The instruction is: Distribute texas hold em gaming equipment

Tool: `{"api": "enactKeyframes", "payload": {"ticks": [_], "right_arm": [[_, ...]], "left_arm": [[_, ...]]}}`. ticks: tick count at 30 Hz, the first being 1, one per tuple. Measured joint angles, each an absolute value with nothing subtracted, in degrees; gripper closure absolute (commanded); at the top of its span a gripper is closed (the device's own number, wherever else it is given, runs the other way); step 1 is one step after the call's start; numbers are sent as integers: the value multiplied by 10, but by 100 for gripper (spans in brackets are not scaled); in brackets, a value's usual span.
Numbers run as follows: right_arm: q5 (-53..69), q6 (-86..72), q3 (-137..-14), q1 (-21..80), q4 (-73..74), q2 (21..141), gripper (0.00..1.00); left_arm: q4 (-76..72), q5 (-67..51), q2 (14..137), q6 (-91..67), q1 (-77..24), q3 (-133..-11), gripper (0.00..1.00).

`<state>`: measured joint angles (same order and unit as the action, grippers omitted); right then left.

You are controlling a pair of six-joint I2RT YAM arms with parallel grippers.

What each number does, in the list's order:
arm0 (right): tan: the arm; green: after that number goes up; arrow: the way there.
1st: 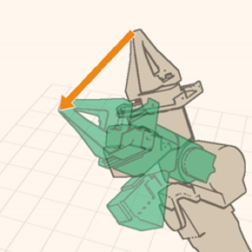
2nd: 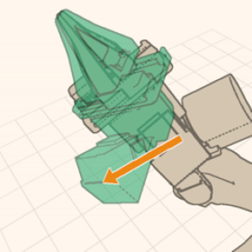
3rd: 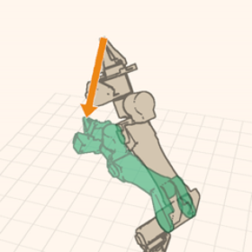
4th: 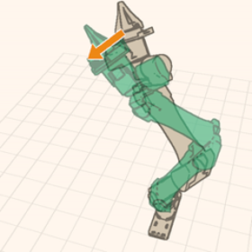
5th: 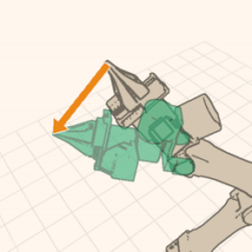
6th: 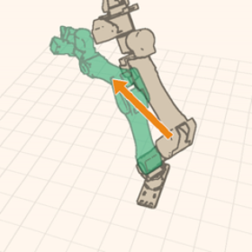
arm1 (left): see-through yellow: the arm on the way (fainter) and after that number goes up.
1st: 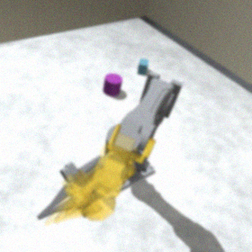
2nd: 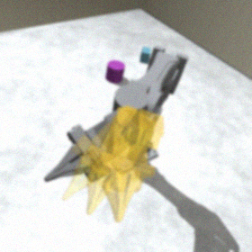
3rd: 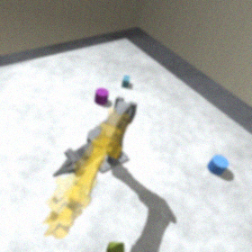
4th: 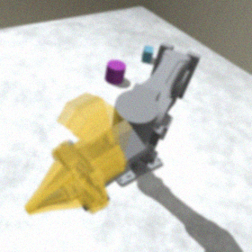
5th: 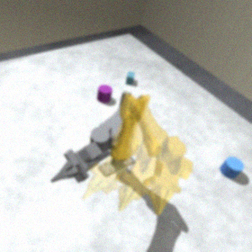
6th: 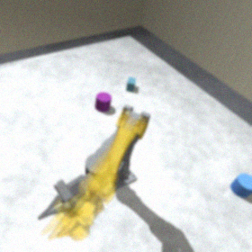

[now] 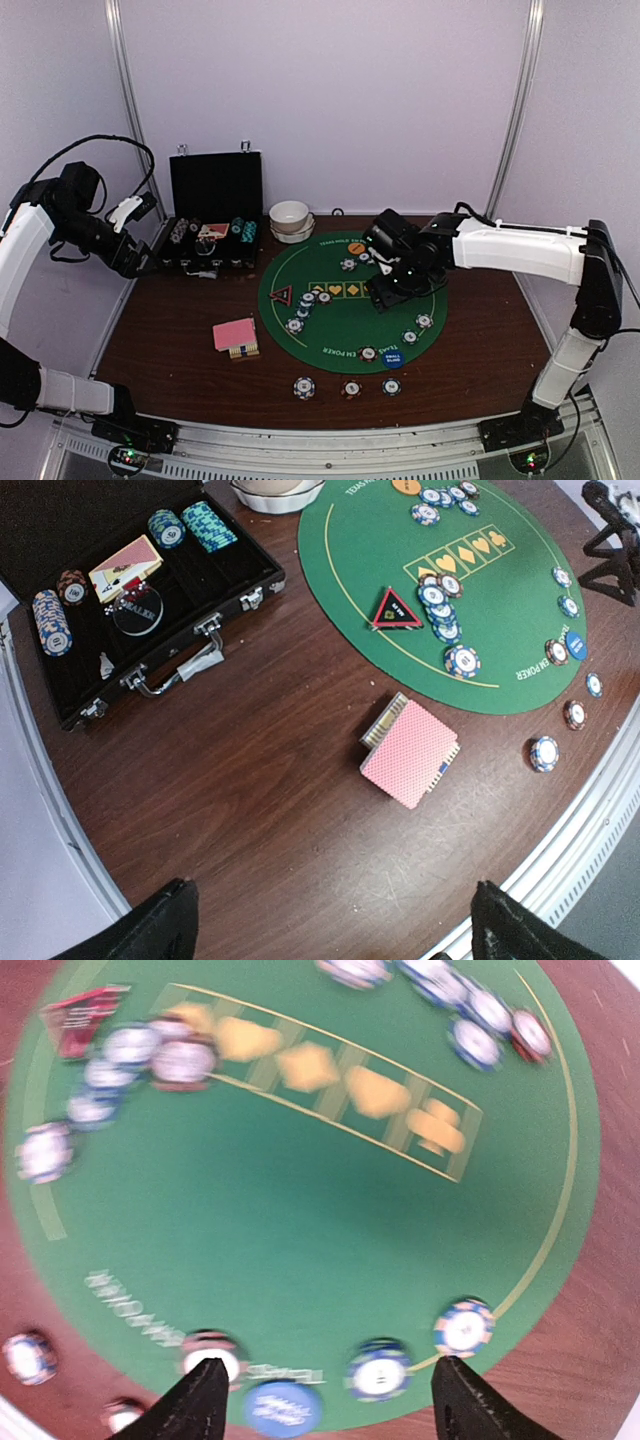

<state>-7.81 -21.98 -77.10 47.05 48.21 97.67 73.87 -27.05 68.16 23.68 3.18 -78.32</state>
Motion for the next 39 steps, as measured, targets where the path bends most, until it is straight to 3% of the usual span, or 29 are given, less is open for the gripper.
{"api": "enactKeyframes", "payload": {"ticks": [9,14,22,39], "right_arm": [[-39,-165,-931,676,474,1082,16],[5,-124,-984,731,484,1180,15],[41,-91,-990,732,509,1221,15],[66,-80,-990,732,506,1250,29]], "left_arm": [[739,-269,682,237,32,-783,2],[740,-268,682,237,32,-783,2],[745,-268,682,237,32,-783,2],[748,-268,681,237,32,-784,2]]}}
